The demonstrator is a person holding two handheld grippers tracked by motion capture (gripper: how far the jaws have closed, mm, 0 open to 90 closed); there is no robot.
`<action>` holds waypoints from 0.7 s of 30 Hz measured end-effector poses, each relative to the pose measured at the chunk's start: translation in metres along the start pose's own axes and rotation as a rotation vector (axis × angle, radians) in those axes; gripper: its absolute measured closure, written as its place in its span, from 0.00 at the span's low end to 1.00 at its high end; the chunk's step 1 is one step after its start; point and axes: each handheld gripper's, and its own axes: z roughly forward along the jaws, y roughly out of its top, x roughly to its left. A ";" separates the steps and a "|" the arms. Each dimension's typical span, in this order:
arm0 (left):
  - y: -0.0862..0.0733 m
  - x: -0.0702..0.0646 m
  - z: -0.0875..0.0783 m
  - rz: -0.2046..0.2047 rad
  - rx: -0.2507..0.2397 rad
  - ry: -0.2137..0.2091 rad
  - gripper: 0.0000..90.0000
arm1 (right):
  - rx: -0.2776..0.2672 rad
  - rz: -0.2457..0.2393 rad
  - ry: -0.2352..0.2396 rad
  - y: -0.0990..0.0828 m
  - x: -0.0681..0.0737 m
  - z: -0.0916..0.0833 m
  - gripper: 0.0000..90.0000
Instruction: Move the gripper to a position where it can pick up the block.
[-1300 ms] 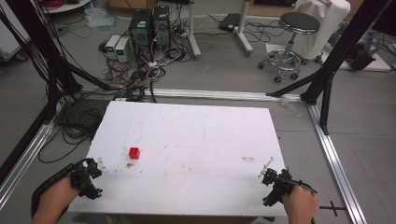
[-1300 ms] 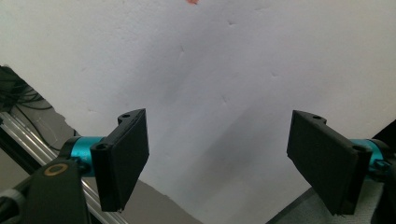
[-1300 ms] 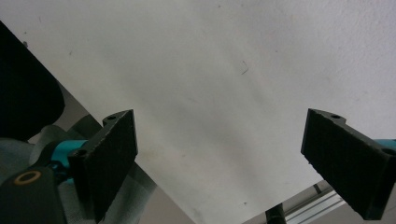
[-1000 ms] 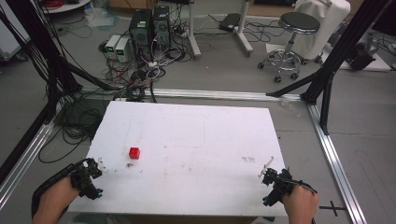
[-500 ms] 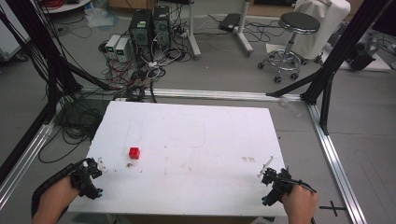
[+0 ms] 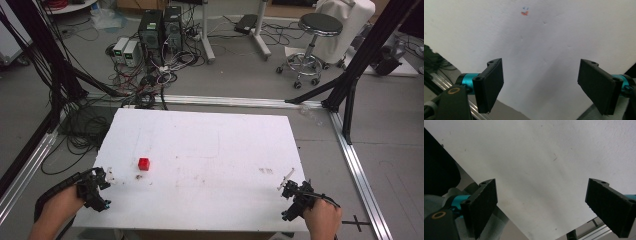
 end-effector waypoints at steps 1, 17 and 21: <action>0.001 0.002 -0.001 0.022 -0.003 -0.007 0.24 | -0.002 0.004 0.002 0.000 0.000 -0.001 0.11; 0.029 0.038 -0.012 0.261 -0.004 -0.044 0.24 | -0.008 0.004 0.000 -0.001 -0.001 -0.001 0.11; 0.036 0.047 -0.010 0.285 0.004 -0.043 0.24 | -0.004 -0.005 0.000 0.000 -0.001 0.000 0.11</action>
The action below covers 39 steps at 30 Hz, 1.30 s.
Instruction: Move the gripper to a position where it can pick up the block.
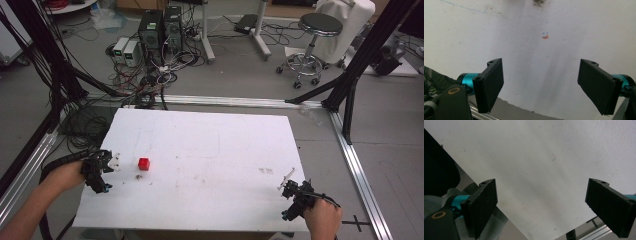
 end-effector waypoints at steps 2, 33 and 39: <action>0.004 0.006 0.000 0.020 -0.006 -0.008 0.24 | 0.001 -0.001 -0.002 0.001 0.001 0.000 0.11; 0.073 0.053 0.012 0.216 -0.009 -0.115 0.24 | -0.014 -0.004 0.000 0.001 0.002 -0.004 0.11; 0.089 0.055 0.027 0.243 0.018 -0.150 0.24 | -0.010 -0.006 0.004 0.001 0.001 -0.002 0.11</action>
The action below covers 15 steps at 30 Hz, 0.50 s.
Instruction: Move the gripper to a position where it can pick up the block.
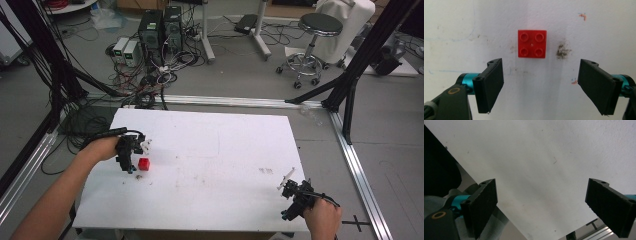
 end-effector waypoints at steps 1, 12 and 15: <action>0.003 0.002 0.002 0.015 0.011 -0.003 0.24 | 0.000 0.000 0.000 0.000 0.000 0.000 0.11; 0.020 0.010 0.030 0.063 0.064 -0.029 0.24 | -0.007 -0.004 0.000 0.000 0.000 -0.001 0.11; 0.019 0.010 0.036 0.057 0.076 -0.034 0.24 | -0.011 0.000 0.000 -0.002 0.000 -0.002 0.11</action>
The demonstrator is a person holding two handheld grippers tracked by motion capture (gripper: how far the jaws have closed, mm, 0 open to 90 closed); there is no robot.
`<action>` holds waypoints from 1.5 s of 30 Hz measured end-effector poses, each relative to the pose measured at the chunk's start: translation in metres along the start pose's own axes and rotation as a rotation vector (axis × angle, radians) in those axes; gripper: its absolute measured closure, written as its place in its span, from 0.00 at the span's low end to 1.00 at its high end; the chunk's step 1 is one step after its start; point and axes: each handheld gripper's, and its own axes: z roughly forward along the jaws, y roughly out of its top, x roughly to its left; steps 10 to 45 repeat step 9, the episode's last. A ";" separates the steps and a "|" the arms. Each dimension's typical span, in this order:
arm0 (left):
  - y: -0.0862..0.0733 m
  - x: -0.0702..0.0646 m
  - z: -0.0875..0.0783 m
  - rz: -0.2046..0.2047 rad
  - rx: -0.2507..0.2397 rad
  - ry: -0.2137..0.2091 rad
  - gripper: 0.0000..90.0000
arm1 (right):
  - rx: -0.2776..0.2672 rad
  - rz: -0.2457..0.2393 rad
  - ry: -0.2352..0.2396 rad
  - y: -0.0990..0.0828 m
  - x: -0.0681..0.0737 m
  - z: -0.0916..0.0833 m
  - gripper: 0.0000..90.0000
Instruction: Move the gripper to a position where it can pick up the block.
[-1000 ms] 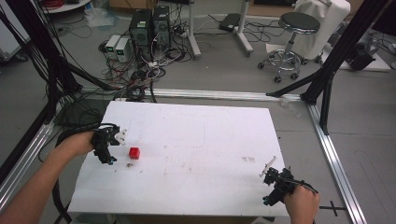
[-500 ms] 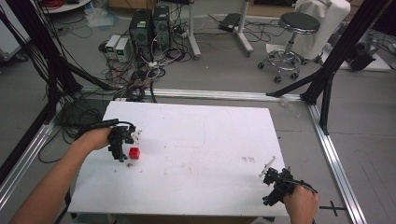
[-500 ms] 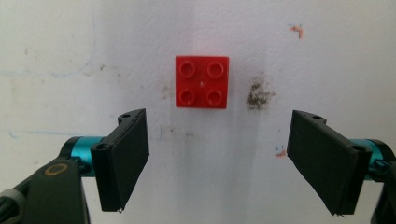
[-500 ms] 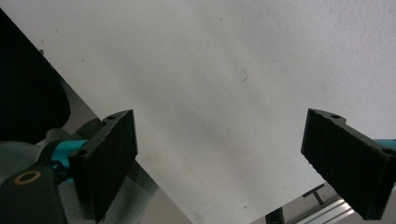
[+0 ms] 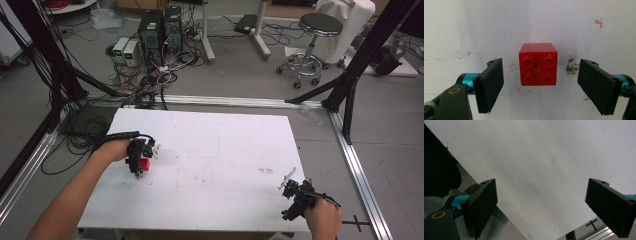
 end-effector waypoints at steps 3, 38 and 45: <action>-0.001 0.000 0.001 0.000 -0.003 0.004 0.24 | 0.000 -0.003 0.004 0.000 -0.001 0.001 0.11; -0.002 -0.001 -0.002 -0.009 -0.011 0.006 0.24 | 0.003 -0.005 0.005 0.002 0.001 0.001 0.11; -0.002 -0.001 -0.002 -0.009 -0.011 0.006 0.24 | 0.003 -0.005 0.005 0.002 0.001 0.001 0.11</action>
